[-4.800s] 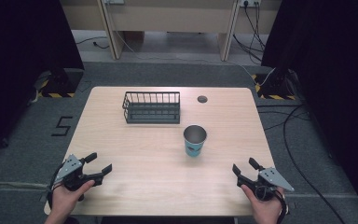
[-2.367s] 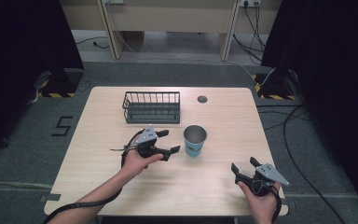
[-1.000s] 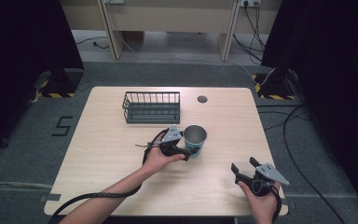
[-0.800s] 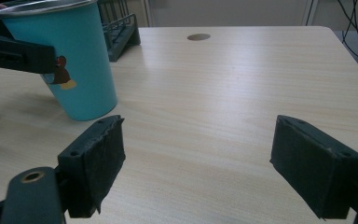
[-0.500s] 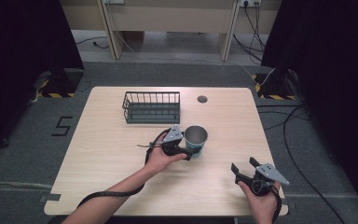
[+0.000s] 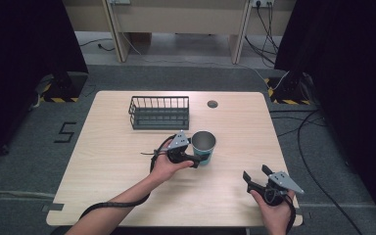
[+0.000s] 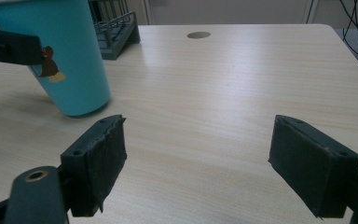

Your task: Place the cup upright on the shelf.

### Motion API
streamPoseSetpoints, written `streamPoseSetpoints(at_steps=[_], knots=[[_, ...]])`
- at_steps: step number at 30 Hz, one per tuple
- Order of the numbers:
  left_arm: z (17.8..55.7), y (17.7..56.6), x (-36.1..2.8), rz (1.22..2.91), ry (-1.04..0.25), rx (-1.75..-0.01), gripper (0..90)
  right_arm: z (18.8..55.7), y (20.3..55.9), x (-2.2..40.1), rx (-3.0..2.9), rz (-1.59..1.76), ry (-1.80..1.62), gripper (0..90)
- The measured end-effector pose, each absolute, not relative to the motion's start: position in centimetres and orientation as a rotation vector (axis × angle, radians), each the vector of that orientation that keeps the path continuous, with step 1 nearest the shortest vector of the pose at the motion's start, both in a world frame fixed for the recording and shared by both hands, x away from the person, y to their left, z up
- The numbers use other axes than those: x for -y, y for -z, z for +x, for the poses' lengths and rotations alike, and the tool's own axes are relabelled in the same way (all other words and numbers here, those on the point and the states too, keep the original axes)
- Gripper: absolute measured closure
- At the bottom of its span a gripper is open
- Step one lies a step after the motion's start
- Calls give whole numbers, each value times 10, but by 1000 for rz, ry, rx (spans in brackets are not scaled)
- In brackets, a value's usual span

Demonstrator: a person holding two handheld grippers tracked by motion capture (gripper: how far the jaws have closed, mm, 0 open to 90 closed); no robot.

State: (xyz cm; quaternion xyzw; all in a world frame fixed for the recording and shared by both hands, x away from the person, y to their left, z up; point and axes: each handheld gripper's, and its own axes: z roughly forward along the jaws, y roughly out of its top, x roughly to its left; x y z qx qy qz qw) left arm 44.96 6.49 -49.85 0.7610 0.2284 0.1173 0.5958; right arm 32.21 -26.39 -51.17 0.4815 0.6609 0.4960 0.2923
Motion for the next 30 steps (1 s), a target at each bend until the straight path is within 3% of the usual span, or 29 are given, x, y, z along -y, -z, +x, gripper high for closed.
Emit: streamPoseSetpoints(at_steps=[30], knots=[[451, 465, -117, 1717, -380, -571, 159, 322, 512, 265, -1757, 1290, -1325, 198]])
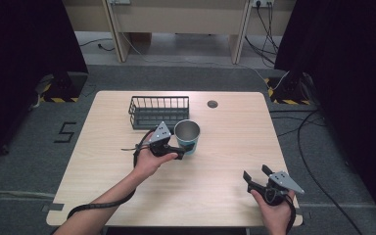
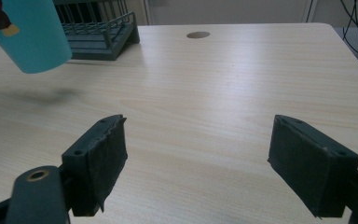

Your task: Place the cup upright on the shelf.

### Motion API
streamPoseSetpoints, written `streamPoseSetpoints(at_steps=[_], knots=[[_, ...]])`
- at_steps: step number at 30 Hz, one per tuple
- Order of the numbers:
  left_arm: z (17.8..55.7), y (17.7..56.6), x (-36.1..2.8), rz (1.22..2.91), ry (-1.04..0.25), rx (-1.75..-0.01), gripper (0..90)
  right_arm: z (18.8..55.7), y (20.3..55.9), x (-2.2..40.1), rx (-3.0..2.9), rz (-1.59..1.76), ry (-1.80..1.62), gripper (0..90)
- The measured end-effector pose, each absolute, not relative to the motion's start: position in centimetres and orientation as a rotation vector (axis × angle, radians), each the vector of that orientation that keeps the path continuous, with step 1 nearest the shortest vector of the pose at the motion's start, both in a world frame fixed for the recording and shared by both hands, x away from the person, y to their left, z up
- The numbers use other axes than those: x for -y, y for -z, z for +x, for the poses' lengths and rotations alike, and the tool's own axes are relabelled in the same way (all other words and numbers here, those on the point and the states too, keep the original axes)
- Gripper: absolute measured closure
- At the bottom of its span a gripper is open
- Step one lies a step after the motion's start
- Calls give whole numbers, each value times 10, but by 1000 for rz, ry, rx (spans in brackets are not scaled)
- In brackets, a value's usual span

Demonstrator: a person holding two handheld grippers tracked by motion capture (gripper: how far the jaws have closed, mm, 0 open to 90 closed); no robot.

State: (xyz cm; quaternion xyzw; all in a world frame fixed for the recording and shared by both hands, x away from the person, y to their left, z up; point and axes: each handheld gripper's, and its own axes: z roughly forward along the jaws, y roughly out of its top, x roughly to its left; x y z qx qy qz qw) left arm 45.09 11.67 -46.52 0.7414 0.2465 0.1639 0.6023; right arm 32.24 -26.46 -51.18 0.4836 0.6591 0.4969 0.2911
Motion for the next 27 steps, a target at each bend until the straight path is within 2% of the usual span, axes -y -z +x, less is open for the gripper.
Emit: streamPoseSetpoints(at_steps=[27], knots=[[463, 436, -174, 1649, -494, -644, 159, 322, 512, 265, -1754, 1293, -1323, 201]])
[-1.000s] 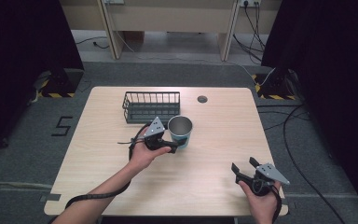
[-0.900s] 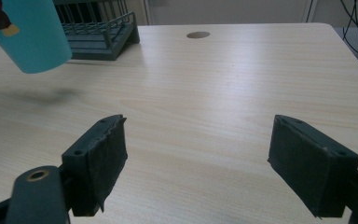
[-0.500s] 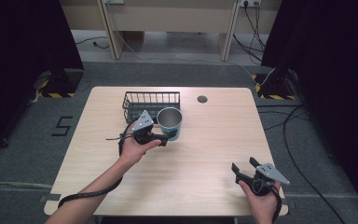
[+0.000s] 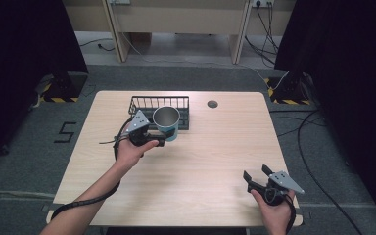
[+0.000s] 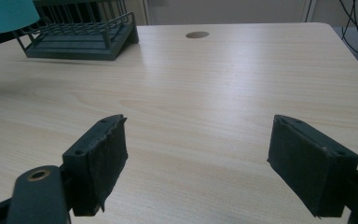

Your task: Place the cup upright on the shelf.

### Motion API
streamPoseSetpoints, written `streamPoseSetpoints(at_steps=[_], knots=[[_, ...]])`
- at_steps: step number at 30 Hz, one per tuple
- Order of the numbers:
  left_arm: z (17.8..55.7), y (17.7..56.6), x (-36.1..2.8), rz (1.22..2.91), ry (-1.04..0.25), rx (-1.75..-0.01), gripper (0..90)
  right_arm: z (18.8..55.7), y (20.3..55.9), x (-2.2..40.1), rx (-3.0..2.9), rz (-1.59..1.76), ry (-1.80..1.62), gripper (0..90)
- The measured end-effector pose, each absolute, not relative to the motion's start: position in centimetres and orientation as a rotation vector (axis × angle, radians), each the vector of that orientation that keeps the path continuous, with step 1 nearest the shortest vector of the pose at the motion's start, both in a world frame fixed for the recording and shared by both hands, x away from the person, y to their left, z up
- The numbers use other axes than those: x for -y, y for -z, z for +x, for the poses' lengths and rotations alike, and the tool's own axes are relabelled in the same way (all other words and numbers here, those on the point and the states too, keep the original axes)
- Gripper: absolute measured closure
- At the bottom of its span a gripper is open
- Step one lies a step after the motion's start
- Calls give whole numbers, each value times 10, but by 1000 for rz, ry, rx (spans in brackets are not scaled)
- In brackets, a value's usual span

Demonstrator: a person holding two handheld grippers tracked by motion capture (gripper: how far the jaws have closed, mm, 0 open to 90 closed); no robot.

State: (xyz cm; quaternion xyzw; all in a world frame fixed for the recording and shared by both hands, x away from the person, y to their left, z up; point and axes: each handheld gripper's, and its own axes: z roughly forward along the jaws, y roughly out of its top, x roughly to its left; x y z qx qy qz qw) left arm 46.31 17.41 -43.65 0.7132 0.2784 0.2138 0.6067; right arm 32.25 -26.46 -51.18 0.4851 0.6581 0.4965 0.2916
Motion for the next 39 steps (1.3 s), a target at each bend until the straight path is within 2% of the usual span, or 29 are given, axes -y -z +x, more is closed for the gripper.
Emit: streamPoseSetpoints(at_steps=[39], knots=[[502, 416, -208, 1551, -604, -789, 159, 322, 512, 264, -1748, 1295, -1324, 220]])
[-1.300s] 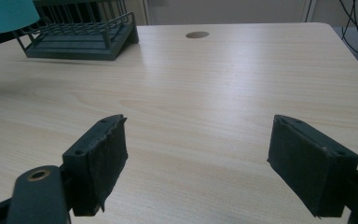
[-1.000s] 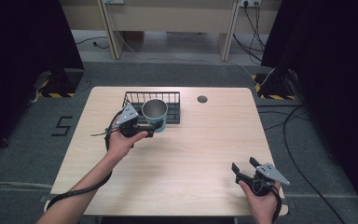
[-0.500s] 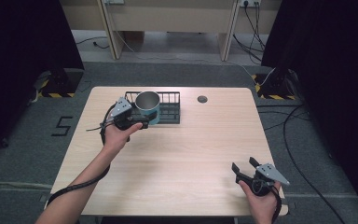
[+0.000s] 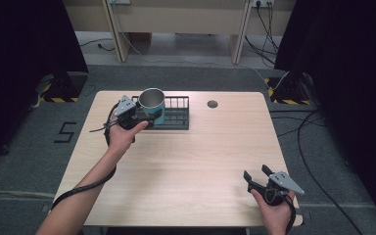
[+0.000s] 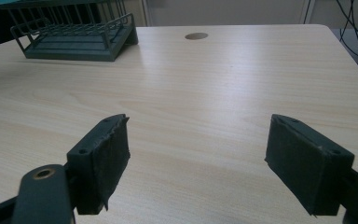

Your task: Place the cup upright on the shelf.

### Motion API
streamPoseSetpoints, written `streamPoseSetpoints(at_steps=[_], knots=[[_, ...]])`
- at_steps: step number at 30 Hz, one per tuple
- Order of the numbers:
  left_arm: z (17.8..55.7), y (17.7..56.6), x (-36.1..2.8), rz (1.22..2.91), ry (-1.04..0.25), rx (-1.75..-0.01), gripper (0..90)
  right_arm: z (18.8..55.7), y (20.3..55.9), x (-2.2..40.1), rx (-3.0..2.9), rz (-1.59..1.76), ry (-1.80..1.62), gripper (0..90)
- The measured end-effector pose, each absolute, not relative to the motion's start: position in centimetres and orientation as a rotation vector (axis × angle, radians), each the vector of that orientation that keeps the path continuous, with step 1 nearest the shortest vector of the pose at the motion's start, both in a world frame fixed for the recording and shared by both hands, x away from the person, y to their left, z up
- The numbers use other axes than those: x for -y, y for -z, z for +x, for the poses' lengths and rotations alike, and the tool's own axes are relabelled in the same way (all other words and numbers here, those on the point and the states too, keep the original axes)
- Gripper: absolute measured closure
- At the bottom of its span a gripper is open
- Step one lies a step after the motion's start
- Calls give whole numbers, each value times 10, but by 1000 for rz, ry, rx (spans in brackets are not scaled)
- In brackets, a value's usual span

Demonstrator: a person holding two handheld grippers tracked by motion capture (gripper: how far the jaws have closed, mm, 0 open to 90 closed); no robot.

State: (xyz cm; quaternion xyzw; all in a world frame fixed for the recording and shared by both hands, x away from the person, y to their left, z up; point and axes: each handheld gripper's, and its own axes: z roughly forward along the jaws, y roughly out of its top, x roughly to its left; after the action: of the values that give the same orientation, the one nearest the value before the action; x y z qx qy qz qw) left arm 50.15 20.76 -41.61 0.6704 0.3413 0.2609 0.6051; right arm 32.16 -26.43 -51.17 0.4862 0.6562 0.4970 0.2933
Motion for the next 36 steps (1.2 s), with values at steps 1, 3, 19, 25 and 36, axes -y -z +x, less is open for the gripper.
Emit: streamPoseSetpoints(at_steps=[1, 3, 19, 25, 36], knots=[[503, 416, -208, 1547, -606, -794, 159, 322, 512, 264, -1748, 1295, -1324, 220], [504, 415, -208, 1546, -617, -795, 159, 322, 512, 265, -1750, 1295, -1324, 220], [519, 411, -212, 1535, -668, -849, 159, 322, 512, 264, -1748, 1295, -1324, 221], [525, 410, -211, 1536, -684, -863, 159, 322, 512, 265, -1747, 1295, -1326, 221], [543, 408, -206, 1528, -693, -902, 159, 321, 512, 265, -1747, 1299, -1331, 221]])
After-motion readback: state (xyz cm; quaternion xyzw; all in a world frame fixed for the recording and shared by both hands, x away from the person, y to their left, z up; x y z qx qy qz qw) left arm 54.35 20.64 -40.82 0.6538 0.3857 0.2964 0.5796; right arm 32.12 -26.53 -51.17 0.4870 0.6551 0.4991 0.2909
